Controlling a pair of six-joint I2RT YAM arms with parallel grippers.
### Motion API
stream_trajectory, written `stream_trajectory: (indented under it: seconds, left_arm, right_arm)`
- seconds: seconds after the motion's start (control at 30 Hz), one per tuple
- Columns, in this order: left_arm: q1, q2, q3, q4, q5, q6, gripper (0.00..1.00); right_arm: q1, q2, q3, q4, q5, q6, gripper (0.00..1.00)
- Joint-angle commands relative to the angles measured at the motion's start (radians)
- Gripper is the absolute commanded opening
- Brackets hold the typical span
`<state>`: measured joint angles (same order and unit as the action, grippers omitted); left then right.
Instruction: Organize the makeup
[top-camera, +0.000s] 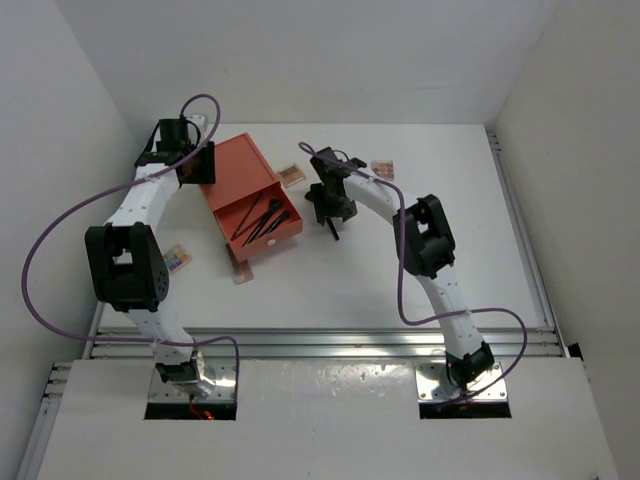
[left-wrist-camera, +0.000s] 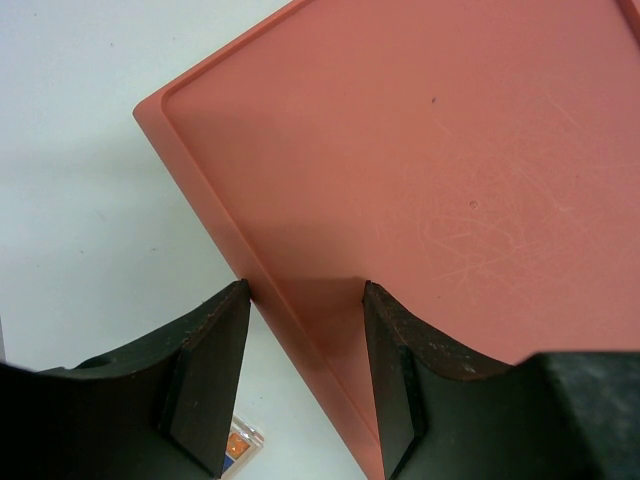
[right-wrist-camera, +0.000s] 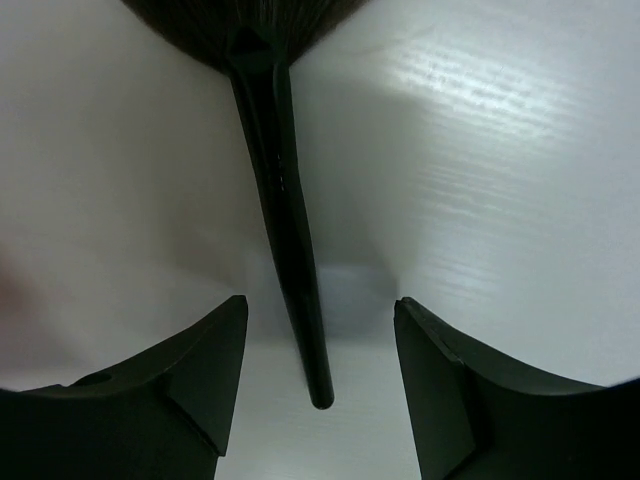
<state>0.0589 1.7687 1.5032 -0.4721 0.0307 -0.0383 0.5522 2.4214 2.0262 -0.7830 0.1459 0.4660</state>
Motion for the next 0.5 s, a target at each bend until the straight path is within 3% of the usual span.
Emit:
stream_trajectory:
  seconds: [0.0,0.13,0.2,0.23,0.3,0.33,0.47]
  left_arm:
    - [0.013,-0.025,-0.003,-0.005,0.008,0.000,0.54]
    - [0.013,-0.014,-0.003,-0.005,0.008,0.000,0.54]
    - [0.013,-0.014,-0.003,-0.005,0.008,0.000,0.54]
    - [0.013,-0.014,-0.003,-0.005,0.008,0.000,0.54]
    - [0.013,-0.014,0.006,-0.005,0.008,0.000,0.54]
    - [0.013,-0.014,0.006,-0.005,-0.001,0.000,0.54]
    - [0.013,-0.014,0.006,-0.005,-0.002,0.000,0.54]
  right_arm:
    - [0.011,-0.015,-0.006,0.000,0.009,-0.046,0.58]
    - [0.029,0.051,0.069,-0.042,0.027,-0.075,0.53]
    - [0.029,0.088,0.103,-0.071,0.027,-0.066,0.38]
    - [0.029,0.093,0.101,-0.070,0.033,-0.064,0.21]
    - [0.026,0.084,0.080,-0.074,0.061,-0.037,0.04]
    - [0.026,0.078,0.078,-0.081,0.084,-0.027,0.00]
    - [0.003,-0.065,0.033,-0.018,0.179,0.100,0.00]
